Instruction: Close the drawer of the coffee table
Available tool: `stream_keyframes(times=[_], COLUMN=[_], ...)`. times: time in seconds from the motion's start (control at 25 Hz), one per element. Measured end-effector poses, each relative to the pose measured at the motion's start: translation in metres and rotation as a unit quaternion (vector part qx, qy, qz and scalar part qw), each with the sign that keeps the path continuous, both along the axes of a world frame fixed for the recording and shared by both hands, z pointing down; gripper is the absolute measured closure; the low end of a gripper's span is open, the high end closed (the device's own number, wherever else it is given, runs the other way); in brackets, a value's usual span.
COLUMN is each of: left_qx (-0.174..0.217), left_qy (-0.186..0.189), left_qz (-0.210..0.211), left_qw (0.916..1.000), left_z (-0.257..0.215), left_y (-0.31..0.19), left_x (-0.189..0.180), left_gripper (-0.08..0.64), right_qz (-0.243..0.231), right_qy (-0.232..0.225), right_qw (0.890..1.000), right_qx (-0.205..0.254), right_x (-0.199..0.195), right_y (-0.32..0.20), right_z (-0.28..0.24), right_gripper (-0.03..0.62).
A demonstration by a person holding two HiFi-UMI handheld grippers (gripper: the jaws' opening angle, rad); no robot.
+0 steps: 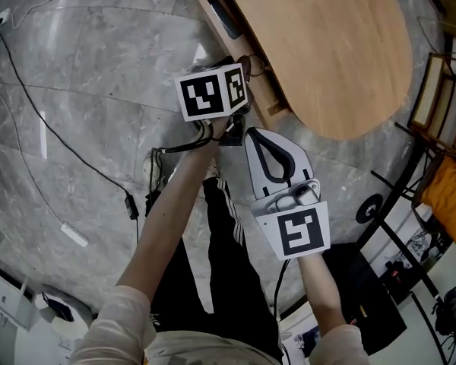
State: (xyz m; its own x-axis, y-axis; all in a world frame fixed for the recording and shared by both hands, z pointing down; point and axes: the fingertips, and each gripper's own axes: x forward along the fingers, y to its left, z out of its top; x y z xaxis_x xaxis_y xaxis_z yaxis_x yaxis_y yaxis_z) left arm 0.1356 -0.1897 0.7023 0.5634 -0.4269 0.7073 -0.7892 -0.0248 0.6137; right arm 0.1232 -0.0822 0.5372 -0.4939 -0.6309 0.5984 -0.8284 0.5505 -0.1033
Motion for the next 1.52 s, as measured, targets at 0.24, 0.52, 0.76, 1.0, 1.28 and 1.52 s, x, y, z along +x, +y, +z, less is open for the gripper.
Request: stream_keyframes(times=[0.24, 0.52, 0.76, 1.0, 1.28, 1.52], left_qx=[0.076, 0.196, 0.280, 0.439, 0.495, 0.481], left_qy=[0.035, 0.099, 0.097, -0.060, -0.080, -0.054], left_qz=[0.105, 0.229, 0.338, 0.376, 0.343, 0.334], left_qw=[0.9909, 0.9484, 0.8933, 0.8141, 0.7945, 0.8090], left_z=[-0.006, -0.013, -0.013, -0.006, -0.009, -0.009], left_y=[0.004, 0.012, 0.019, 0.015, 0.017, 0.011], left_x=[0.005, 0.005, 0.001, 0.000, 0.011, 0.026], left_gripper=[0.409, 0.390, 0.379, 0.430, 0.472, 0.477], right_qz=[-0.016, 0.002, 0.031, 0.059, 0.056, 0.058], right_qy=[-0.008, -0.022, -0.042, -0.052, -0.060, -0.069], right_qw=[1.000, 1.000, 0.999, 0.997, 0.996, 0.996], right_qx=[0.012, 0.017, 0.006, 0.017, 0.019, 0.021], right_x=[-0.012, -0.011, -0.006, -0.004, -0.012, -0.011], right_y=[0.004, 0.000, 0.002, 0.011, 0.023, 0.031], right_z=[-0.001, 0.004, 0.020, 0.043, 0.061, 0.054], right_gripper=[0.586, 0.586, 0.586, 0.586, 0.588, 0.587])
